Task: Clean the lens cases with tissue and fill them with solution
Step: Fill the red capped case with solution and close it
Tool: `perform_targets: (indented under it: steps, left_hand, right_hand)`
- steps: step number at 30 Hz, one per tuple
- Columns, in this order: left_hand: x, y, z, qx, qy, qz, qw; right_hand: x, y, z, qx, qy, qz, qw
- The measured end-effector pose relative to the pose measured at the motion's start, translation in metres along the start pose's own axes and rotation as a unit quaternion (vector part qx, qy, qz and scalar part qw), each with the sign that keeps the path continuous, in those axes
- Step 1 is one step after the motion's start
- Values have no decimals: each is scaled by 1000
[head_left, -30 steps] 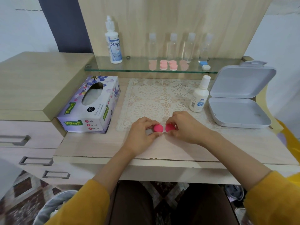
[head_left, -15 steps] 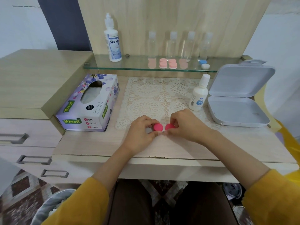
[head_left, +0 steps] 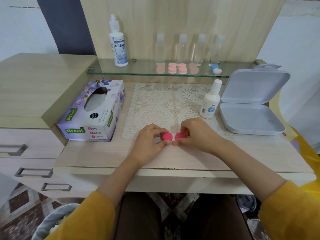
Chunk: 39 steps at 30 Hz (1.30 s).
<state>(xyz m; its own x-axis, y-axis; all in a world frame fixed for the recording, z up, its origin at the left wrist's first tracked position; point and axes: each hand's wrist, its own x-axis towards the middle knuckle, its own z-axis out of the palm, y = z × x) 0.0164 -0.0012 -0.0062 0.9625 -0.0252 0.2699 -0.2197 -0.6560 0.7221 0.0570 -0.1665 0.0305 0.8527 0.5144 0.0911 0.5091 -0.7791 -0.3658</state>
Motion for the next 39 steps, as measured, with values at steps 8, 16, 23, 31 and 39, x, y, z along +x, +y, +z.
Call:
perform_targets:
  steps: [8,16,23,31,39]
  left_hand:
    - [0,-1,0,-4,6,0,1000]
    - [0,-2,0,0,-1,-3,1000]
    - [1,-3,-1,-1,-5,5,1000]
    - [0,-2,0,-8,5,9,1000]
    - [-1,-3,-2,-5,-9,16,1000]
  right_hand:
    - [-5,3,-5,24,-29,-76,996]
    - [2,-3,-3,-21,-34,-44,998]
    - [-2,-3,0,-10,-26,-45,999]
    - [-10,1,3,29,4,-67,997]
    - [-12,-2,-2,30,-15,-66,997]
